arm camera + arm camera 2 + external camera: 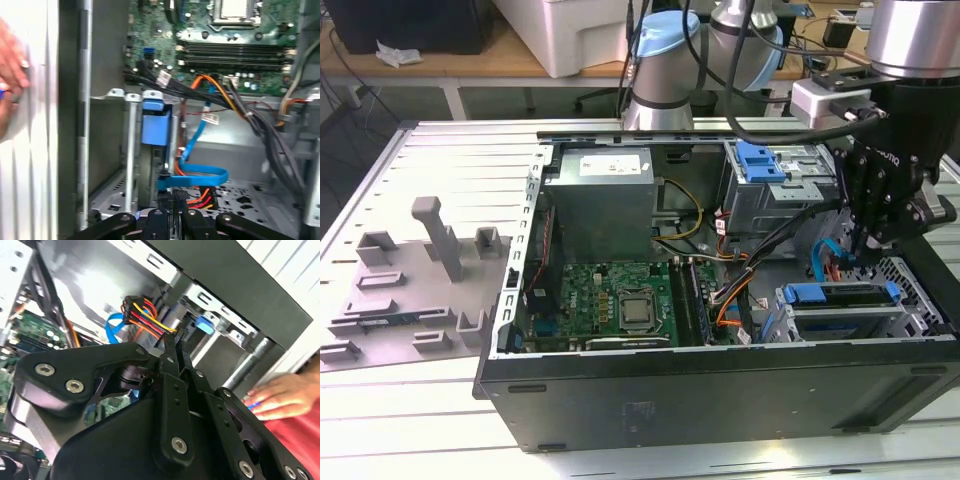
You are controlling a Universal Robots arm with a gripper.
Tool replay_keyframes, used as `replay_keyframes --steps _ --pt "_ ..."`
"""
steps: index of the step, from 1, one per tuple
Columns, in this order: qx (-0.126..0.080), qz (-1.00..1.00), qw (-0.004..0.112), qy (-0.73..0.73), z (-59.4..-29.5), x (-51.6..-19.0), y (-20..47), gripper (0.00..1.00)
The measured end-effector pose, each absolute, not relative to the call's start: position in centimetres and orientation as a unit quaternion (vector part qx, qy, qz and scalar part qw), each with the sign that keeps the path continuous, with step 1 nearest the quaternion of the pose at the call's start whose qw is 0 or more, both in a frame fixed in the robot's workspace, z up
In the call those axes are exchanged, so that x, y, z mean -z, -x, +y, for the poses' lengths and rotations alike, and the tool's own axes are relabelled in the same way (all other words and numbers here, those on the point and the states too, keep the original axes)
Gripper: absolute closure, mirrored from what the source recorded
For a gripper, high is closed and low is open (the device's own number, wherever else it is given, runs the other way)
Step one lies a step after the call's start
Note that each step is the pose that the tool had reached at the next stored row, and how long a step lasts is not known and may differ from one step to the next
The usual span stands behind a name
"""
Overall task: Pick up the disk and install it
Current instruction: 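Insert the disk into the insertion slot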
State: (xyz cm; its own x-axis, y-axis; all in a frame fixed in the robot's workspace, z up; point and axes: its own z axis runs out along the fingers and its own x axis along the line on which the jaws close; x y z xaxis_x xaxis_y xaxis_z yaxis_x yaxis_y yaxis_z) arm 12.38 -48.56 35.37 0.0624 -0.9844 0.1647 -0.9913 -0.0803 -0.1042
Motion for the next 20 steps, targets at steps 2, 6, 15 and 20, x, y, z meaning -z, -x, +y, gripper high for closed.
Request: replay_keyframes --steps 2,6,15,20 --pt "-0.093 -0.679 0.015 -0.728 -48.58 -35.37 -12.36 0.84" --pt "-0.094 -0.679 0.015 -0.728 -48.62 -35.37 -12.29 0.84" --pt "-0.093 -0.691 0.016 -0.716 -49.00 -35.37 -12.29 0.84" --pt "-0.093 -0.704 0.018 -0.704 -49.12 -35.37 -12.29 0.84"
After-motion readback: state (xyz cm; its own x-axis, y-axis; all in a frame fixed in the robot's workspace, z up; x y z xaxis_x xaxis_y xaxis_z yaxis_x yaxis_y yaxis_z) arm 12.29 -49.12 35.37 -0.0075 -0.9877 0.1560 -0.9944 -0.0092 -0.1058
